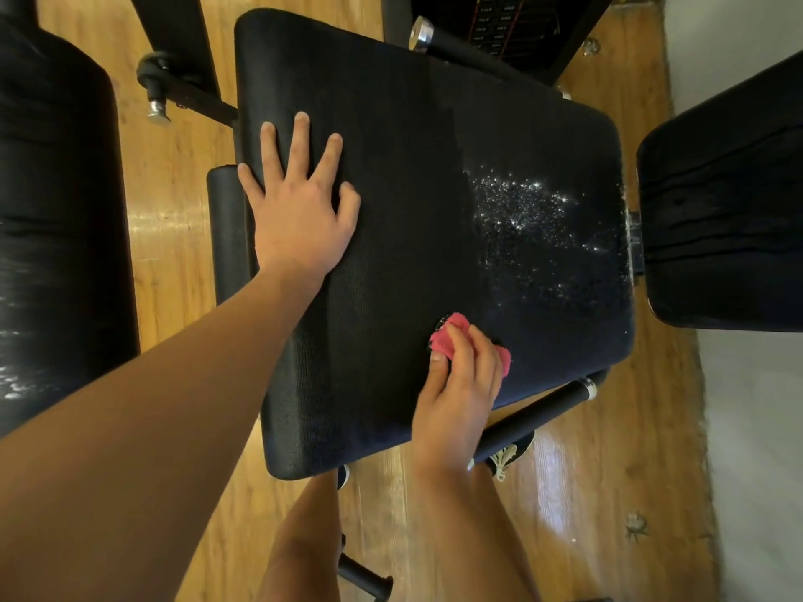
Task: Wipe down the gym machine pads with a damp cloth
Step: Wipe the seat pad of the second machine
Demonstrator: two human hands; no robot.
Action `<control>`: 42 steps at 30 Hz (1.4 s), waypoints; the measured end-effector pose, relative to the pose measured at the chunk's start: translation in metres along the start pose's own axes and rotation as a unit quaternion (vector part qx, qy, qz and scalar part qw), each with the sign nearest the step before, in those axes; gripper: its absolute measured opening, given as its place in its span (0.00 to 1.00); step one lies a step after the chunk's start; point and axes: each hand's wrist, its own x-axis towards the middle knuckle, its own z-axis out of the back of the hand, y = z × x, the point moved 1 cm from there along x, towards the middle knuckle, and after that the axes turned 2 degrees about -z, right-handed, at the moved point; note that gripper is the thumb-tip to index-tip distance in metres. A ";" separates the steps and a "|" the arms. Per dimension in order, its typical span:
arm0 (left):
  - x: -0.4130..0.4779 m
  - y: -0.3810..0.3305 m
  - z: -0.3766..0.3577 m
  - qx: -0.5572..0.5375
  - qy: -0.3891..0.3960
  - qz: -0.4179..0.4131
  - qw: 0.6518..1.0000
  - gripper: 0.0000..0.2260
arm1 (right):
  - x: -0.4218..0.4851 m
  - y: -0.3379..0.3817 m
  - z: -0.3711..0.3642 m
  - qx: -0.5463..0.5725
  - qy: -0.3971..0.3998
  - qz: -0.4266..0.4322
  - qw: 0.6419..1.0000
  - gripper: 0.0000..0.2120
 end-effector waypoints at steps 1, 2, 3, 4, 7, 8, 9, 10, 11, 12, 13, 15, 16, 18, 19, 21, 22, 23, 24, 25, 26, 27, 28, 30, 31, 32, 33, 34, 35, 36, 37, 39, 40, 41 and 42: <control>0.000 0.000 0.000 0.003 0.003 -0.001 1.000 0.26 | 0.003 -0.004 0.003 -0.001 0.011 0.020 1.000 0.14; 0.000 0.000 0.001 0.006 0.007 -0.002 1.000 0.26 | 0.006 -0.006 0.006 -0.001 0.023 0.039 0.999 0.14; 0.000 0.001 0.002 0.009 0.009 -0.001 1.000 0.26 | 0.010 -0.009 0.009 0.001 0.032 0.057 0.998 0.13; 0.001 0.001 0.003 0.009 0.009 0.000 1.000 0.26 | 0.013 -0.012 0.011 0.003 0.037 0.077 0.996 0.13; 0.010 0.000 0.005 0.007 -0.017 -0.001 1.000 0.23 | 0.026 -0.022 0.015 0.014 0.038 0.141 0.989 0.13; 0.019 -0.002 0.006 0.003 -0.033 -0.002 0.999 0.22 | 0.032 -0.023 0.016 0.016 0.039 0.158 0.987 0.14; 0.029 -0.006 0.007 -0.006 -0.046 0.000 0.999 0.21 | 0.039 -0.024 0.016 0.017 0.039 0.173 0.984 0.15; 0.041 -0.010 0.009 -0.017 -0.051 0.003 0.999 0.21 | 0.046 -0.023 0.017 0.019 0.038 0.187 0.981 0.15; 0.053 -0.014 0.009 -0.027 -0.046 0.007 0.999 0.22 | 0.054 -0.021 0.016 0.022 0.037 0.198 0.979 0.15; 0.062 -0.016 0.009 -0.031 -0.036 0.009 0.999 0.22 | 0.062 -0.018 0.016 0.026 0.034 0.204 0.978 0.16; 0.067 -0.018 0.007 -0.025 -0.025 0.009 0.999 0.23 | 0.072 -0.014 0.015 0.033 0.029 0.209 0.977 0.16; 0.070 -0.019 0.000 0.013 -0.014 0.004 1.000 0.25 | 0.093 -0.001 0.014 0.053 0.013 0.216 0.975 0.15; 0.069 -0.019 -0.003 0.030 -0.018 0.001 0.999 0.26 | 0.106 0.006 0.013 0.065 0.006 0.222 0.973 0.14; 0.068 -0.019 -0.007 0.045 -0.031 -0.001 0.999 0.26 | 0.135 0.024 0.009 0.088 0.000 0.229 0.969 0.14; 0.068 -0.019 -0.008 0.047 -0.035 -0.002 0.998 0.26 | 0.151 0.033 0.006 0.093 0.000 0.230 0.969 0.14; 0.069 -0.019 -0.009 0.055 -0.038 -0.002 0.998 0.26 | 0.182 0.050 -0.001 0.094 0.002 0.238 0.967 0.13; 0.069 -0.020 -0.010 0.060 -0.040 -0.003 0.997 0.26 | 0.195 0.058 -0.005 0.094 0.002 0.248 0.964 0.13; 0.069 -0.020 -0.010 0.063 -0.041 -0.004 0.997 0.26 | 0.208 0.064 -0.010 0.093 0.005 0.261 0.961 0.13; 0.068 -0.020 -0.011 0.065 -0.042 -0.004 0.997 0.26 | 0.218 0.070 -0.015 0.091 0.011 0.274 0.957 0.13; 0.068 -0.021 -0.011 0.067 -0.043 -0.003 0.997 0.26 | 0.228 0.075 -0.021 0.086 0.017 0.286 0.954 0.13; 0.068 -0.021 -0.012 0.070 -0.044 -0.002 0.997 0.26 | 0.238 0.080 -0.026 0.081 0.020 0.296 0.951 0.13; 0.069 -0.022 -0.012 0.074 -0.044 0.000 0.996 0.26 | 0.246 0.084 -0.031 0.076 0.023 0.305 0.949 0.14; 0.069 -0.022 -0.012 0.076 -0.043 0.002 0.996 0.26 | 0.255 0.088 -0.037 0.073 0.027 0.310 0.947 0.14; 0.070 -0.023 -0.012 0.077 -0.041 0.003 0.996 0.27 | 0.270 0.094 -0.048 0.072 0.045 0.317 0.945 0.14; 0.071 -0.023 -0.012 0.076 -0.041 0.004 0.996 0.27 | 0.276 0.095 -0.053 0.066 0.057 0.317 0.944 0.14; 0.072 -0.023 -0.011 0.076 -0.039 0.004 0.996 0.27 | 0.280 0.094 -0.057 0.054 0.070 0.312 0.946 0.13; 0.072 -0.023 -0.011 0.076 -0.038 0.006 0.996 0.27 | 0.281 0.093 -0.059 0.039 0.084 0.304 0.948 0.13; 0.072 -0.022 -0.010 0.076 -0.037 0.008 0.996 0.27 | 0.281 0.090 -0.061 0.024 0.095 0.297 0.950 0.13; 0.072 -0.022 -0.010 0.077 -0.036 0.010 0.996 0.27 | 0.281 0.087 -0.061 0.013 0.101 0.297 0.949 0.13; 0.072 -0.022 -0.010 0.078 -0.036 0.011 0.996 0.27 | 0.282 0.085 -0.060 0.007 0.107 0.302 0.947 0.13; 0.072 -0.023 -0.010 0.080 -0.035 0.012 0.996 0.27 | 0.283 0.083 -0.058 0.006 0.115 0.306 0.945 0.13; 0.073 -0.024 -0.010 0.082 -0.035 0.013 0.996 0.27 | 0.286 0.084 -0.056 0.015 0.128 0.304 0.944 0.15; 0.073 -0.024 -0.010 0.082 -0.035 0.013 0.996 0.27 | 0.287 0.086 -0.056 0.021 0.132 0.297 0.946 0.16; 0.073 -0.024 -0.009 0.082 -0.034 0.014 0.996 0.27 | 0.288 0.089 -0.056 0.023 0.132 0.289 0.948 0.18; 0.073 -0.024 -0.009 0.082 -0.032 0.014 0.996 0.27 | 0.288 0.092 -0.057 0.018 0.130 0.282 0.950 0.19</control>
